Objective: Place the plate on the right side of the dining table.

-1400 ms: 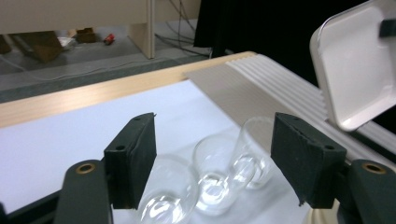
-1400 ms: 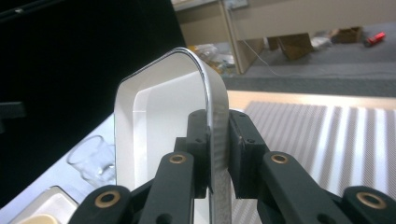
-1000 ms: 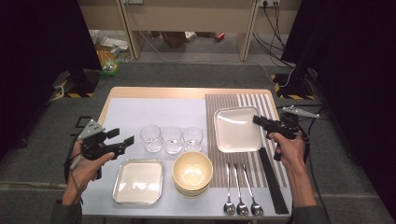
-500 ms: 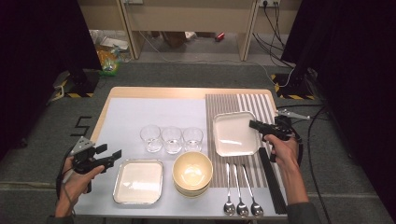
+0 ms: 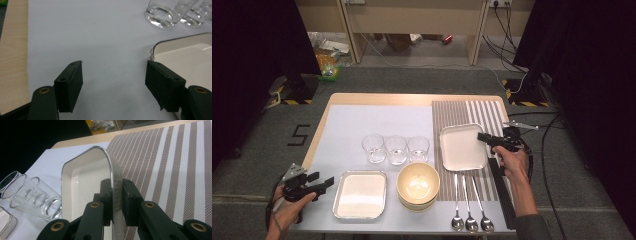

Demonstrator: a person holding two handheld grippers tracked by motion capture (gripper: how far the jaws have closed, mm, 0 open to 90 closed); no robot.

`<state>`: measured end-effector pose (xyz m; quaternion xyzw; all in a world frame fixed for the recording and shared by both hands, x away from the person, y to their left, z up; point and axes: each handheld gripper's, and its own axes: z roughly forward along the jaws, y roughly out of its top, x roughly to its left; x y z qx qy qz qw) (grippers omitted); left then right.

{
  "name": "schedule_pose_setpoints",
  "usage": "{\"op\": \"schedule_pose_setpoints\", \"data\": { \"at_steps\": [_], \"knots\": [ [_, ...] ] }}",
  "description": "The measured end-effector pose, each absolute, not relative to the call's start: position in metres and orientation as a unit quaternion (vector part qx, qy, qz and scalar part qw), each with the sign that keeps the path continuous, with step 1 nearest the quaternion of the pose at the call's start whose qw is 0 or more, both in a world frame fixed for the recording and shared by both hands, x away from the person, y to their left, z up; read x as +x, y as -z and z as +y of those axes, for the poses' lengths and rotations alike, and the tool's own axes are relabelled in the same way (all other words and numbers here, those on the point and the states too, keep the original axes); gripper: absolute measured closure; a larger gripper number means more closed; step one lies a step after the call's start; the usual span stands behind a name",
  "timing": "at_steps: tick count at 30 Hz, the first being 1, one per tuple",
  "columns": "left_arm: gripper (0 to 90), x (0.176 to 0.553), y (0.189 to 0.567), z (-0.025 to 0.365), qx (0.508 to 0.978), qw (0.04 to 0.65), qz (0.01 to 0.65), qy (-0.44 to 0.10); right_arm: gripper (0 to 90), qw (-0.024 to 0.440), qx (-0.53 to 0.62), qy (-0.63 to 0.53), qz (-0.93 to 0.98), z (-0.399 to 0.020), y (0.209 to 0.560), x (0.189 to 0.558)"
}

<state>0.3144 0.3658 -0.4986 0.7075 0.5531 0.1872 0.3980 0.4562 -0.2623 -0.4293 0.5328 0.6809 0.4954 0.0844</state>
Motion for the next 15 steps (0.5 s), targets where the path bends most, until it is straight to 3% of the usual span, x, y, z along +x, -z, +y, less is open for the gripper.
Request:
{"op": "schedule_pose_setpoints", "data": {
  "at_steps": [10, 15],
  "knots": [
    [27.8, 0.311, 0.504, 0.364, 0.718, 0.39, 0.542, -0.196, 79.9, 0.051, 0.563, -0.494, 0.66, -0.272, 0.442, 0.465],
    [25.6, 0.311, 0.505, 0.358, 0.729, 0.373, 0.533, -0.211, 78.4, 0.058, 0.572, -0.479, 0.663, -0.273, 0.446, 0.468]
  ]
}}
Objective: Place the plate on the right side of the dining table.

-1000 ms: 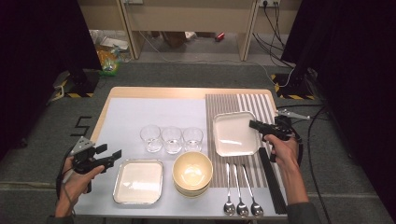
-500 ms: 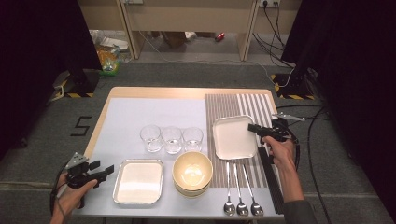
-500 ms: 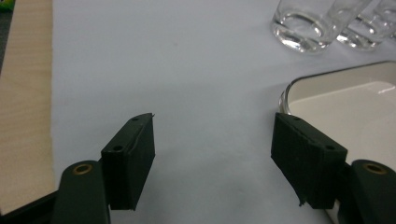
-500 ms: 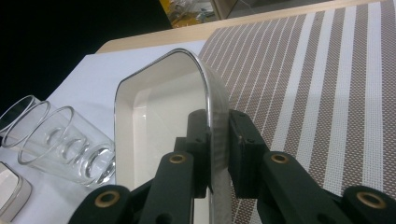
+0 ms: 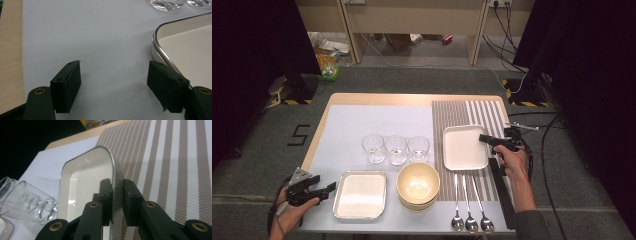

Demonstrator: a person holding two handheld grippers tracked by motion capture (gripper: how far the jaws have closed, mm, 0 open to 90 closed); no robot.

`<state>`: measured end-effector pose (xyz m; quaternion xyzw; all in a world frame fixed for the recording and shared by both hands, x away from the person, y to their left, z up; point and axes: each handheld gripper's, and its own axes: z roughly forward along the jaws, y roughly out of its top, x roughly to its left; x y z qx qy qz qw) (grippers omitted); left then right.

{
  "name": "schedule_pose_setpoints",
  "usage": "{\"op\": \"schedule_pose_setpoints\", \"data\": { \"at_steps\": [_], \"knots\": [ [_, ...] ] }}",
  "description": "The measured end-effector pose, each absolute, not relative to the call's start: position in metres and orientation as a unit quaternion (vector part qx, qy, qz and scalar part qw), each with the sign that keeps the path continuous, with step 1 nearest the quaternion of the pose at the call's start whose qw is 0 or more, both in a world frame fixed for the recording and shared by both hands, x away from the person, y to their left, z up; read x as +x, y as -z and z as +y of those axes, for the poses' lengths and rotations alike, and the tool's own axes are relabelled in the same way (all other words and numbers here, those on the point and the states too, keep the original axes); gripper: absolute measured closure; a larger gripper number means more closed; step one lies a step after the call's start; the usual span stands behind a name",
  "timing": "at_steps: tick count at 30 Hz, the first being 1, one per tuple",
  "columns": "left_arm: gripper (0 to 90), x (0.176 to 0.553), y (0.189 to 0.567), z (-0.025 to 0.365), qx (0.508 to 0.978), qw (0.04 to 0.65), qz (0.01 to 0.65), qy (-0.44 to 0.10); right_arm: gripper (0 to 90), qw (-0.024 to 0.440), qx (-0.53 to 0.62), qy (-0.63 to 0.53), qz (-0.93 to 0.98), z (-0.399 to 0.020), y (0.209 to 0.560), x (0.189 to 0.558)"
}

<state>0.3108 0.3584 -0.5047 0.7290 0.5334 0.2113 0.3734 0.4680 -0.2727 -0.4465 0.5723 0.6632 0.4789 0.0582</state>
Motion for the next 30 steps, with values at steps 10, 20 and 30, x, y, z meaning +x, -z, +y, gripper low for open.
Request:
{"op": "schedule_pose_setpoints", "data": {
  "at_steps": [10, 20, 30],
  "knots": [
    [24.9, 0.31, 0.504, 0.356, 0.738, 0.361, 0.527, -0.216, 84.6, 0.067, 0.586, -0.454, 0.668, -0.274, 0.456, 0.474],
    [24.8, 0.31, 0.504, 0.356, 0.737, 0.364, 0.528, -0.215, 87.0, 0.092, 0.596, -0.407, 0.686, -0.273, 0.47, 0.479],
    [24.8, 0.31, 0.505, 0.355, 0.736, 0.361, 0.529, -0.219, 84.5, 0.102, 0.582, -0.403, 0.699, -0.269, 0.465, 0.477]
  ]
}}
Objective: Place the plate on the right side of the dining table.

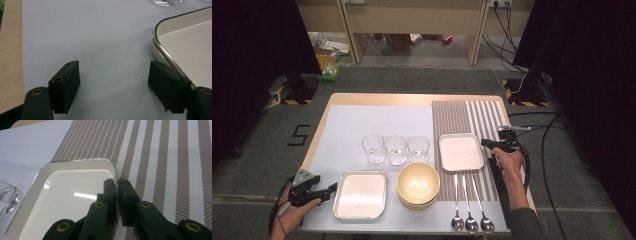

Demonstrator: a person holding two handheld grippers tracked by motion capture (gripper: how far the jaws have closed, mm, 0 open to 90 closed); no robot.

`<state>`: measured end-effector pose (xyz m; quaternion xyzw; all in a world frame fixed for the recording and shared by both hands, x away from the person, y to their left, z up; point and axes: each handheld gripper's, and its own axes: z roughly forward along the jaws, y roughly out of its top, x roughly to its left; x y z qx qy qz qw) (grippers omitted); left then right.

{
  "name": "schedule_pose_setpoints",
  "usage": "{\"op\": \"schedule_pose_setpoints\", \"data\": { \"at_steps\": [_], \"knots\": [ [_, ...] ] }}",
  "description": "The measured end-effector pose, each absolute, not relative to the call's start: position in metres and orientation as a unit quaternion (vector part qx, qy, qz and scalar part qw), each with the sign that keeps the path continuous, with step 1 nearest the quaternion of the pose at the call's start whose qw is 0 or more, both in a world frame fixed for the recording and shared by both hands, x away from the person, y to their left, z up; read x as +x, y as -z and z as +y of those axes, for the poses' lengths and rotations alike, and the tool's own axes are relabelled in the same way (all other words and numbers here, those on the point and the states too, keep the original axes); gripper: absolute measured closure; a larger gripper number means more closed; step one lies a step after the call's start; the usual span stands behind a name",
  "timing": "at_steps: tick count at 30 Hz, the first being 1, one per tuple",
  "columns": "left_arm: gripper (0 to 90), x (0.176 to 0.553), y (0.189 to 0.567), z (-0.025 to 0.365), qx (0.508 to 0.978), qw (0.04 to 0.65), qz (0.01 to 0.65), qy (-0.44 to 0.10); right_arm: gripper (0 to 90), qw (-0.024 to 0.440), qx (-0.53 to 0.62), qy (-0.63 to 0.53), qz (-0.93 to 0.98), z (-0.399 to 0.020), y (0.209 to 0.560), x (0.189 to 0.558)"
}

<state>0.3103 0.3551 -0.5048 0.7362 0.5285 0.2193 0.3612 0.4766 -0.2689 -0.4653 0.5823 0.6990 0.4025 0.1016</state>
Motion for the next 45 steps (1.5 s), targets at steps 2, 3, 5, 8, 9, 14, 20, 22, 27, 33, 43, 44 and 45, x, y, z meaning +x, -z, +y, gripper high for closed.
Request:
{"op": "schedule_pose_setpoints", "data": {
  "at_steps": [2, 3, 5, 8, 9, 14, 20, 22, 27, 33, 43, 44, 45],
  "knots": [
    [24.8, 0.31, 0.505, 0.355, 0.736, 0.361, 0.528, -0.219, 83.7, 0.1, 0.58, -0.402, 0.701, -0.268, 0.465, 0.476],
    [24.8, 0.31, 0.505, 0.355, 0.736, 0.361, 0.529, -0.219, 83.4, 0.101, 0.581, -0.399, 0.702, -0.267, 0.465, 0.476],
    [24.8, 0.31, 0.505, 0.355, 0.736, 0.361, 0.528, -0.22, 82.9, 0.103, 0.579, -0.398, 0.704, -0.267, 0.466, 0.477],
    [24.8, 0.31, 0.505, 0.355, 0.736, 0.362, 0.529, -0.219, 81.9, 0.105, 0.578, -0.388, 0.71, -0.263, 0.467, 0.477],
    [24.8, 0.31, 0.505, 0.355, 0.736, 0.362, 0.529, -0.219, 81.9, 0.105, 0.578, -0.388, 0.71, -0.263, 0.467, 0.477],
    [24.8, 0.31, 0.505, 0.355, 0.736, 0.361, 0.529, -0.219, 81.0, 0.11, 0.574, -0.379, 0.717, -0.259, 0.47, 0.478],
    [24.8, 0.31, 0.505, 0.355, 0.736, 0.361, 0.529, -0.219, 78.9, 0.122, 0.568, -0.357, 0.732, -0.255, 0.472, 0.477],
    [24.8, 0.31, 0.504, 0.356, 0.737, 0.362, 0.528, -0.214, 78.3, 0.125, 0.567, -0.35, 0.735, -0.253, 0.473, 0.477],
    [24.8, 0.31, 0.505, 0.356, 0.735, 0.365, 0.529, -0.216, 78.5, 0.131, 0.56, -0.332, 0.747, -0.249, 0.473, 0.475],
    [24.8, 0.31, 0.505, 0.356, 0.735, 0.366, 0.529, -0.214, 80.3, 0.145, 0.541, -0.309, 0.769, -0.245, 0.473, 0.472],
    [24.8, 0.31, 0.505, 0.356, 0.734, 0.367, 0.53, -0.215, 80.0, 0.152, 0.543, -0.305, 0.767, -0.252, 0.473, 0.463],
    [24.8, 0.31, 0.505, 0.356, 0.733, 0.367, 0.53, -0.215, 80.1, 0.15, 0.545, -0.307, 0.766, -0.252, 0.473, 0.463],
    [24.8, 0.31, 0.505, 0.357, 0.733, 0.368, 0.53, -0.215, 80.0, 0.15, 0.545, -0.305, 0.766, -0.254, 0.473, 0.462]
  ]
}}
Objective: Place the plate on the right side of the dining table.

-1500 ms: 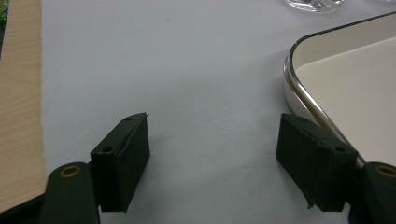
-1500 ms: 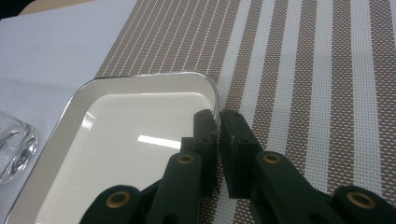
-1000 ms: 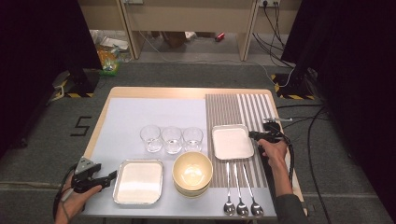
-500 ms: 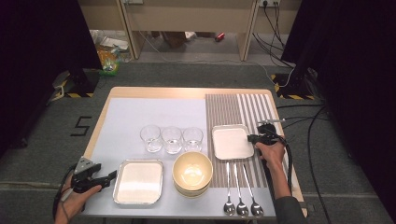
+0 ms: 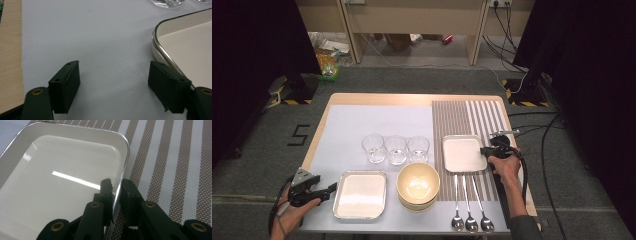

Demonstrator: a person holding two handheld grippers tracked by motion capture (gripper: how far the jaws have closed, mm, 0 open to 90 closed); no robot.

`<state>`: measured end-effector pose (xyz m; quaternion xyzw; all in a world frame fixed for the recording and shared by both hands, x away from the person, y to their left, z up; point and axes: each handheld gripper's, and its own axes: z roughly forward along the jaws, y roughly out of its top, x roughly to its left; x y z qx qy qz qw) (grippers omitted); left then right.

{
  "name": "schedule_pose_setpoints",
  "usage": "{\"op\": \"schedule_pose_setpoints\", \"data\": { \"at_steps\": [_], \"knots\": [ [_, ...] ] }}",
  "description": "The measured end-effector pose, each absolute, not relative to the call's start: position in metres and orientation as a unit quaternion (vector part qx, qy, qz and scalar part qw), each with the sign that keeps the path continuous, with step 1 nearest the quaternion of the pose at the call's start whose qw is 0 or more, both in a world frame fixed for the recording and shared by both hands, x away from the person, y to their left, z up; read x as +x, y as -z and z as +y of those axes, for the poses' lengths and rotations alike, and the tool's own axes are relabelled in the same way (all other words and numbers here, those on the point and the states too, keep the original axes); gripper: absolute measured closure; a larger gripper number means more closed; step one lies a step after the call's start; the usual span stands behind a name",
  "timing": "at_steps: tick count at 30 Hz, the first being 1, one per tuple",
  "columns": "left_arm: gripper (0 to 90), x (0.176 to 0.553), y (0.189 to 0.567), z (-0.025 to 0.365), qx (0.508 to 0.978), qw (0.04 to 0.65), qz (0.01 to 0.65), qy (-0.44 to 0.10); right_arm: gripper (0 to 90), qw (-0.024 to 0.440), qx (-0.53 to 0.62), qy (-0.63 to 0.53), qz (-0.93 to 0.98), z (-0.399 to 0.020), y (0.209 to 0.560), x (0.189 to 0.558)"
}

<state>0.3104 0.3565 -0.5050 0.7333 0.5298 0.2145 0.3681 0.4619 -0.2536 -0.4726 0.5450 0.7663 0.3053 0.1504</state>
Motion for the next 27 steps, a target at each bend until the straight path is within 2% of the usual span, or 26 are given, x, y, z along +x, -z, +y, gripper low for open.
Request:
{"op": "schedule_pose_setpoints", "data": {
  "at_steps": [21, 24, 25, 27],
  "knots": [
    [24.8, 0.3103, 0.5047, 0.3571, 0.734, 0.368, 0.53, -0.212, 78.7, 0.155, 0.541, -0.299, 0.77, -0.2557, 0.4719, 0.4581],
    [24.8, 0.3103, 0.5046, 0.3571, 0.734, 0.368, 0.53, -0.212, 76.1, 0.158, 0.544, -0.301, 0.768, -0.2559, 0.4708, 0.4578],
    [24.8, 0.3104, 0.5049, 0.3566, 0.733, 0.368, 0.531, -0.215, 70.8, 0.158, 0.549, -0.312, 0.759, -0.2565, 0.4683, 0.457],
    [24.7, 0.3104, 0.5049, 0.3564, 0.734, 0.367, 0.529, -0.215, 66.1, 0.162, 0.554, -0.322, 0.751, -0.2568, 0.4637, 0.455]
  ]
}}
